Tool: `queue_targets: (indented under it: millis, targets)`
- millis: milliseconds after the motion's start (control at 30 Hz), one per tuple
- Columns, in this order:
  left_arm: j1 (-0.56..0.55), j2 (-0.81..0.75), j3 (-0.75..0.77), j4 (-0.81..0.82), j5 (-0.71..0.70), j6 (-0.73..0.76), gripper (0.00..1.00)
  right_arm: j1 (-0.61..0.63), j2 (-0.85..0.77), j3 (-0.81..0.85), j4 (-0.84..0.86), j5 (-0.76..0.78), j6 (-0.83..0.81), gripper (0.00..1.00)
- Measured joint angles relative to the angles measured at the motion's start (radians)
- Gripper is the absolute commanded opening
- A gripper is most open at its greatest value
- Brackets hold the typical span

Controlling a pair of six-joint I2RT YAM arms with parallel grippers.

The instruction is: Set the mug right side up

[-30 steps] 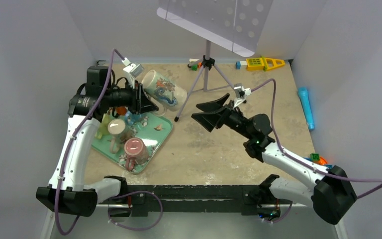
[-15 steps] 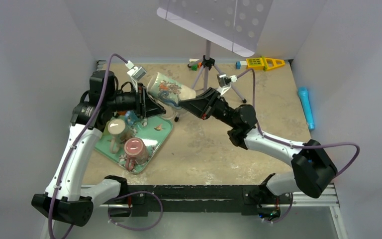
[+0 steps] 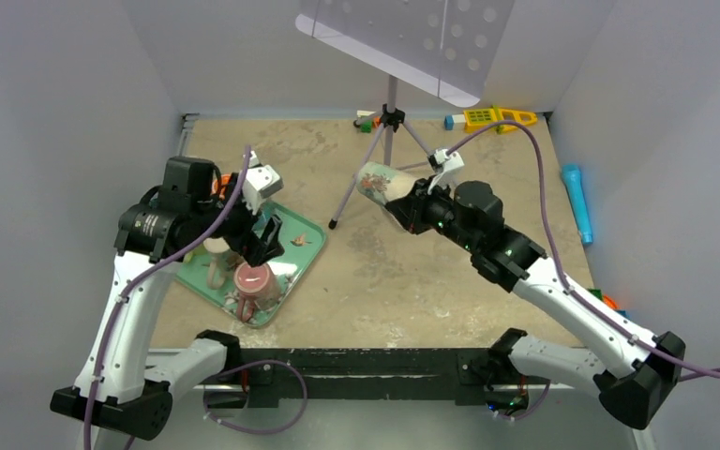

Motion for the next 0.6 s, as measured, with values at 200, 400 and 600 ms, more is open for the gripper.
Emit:
queue_targets:
  millis: [200, 400, 600]
  targets:
    - [0.0, -0.005, -0.114, -0.106, -0.242, 0.112, 0.9, -0.002, 0.058, 0.205, -0.563, 0.187, -0.174, 0.0]
    - [0.014, -0.037, -0.185, -0.134, -0.402, 0.182, 0.98, -0.014, 0.203, 0.269, -0.798, 0.227, -0.267, 0.0]
    - [0.103, -0.046, -0.197, -0.143, -0.459, 0.253, 0.99, -0.019, 0.474, 0.394, -0.932, 0.204, -0.351, 0.0]
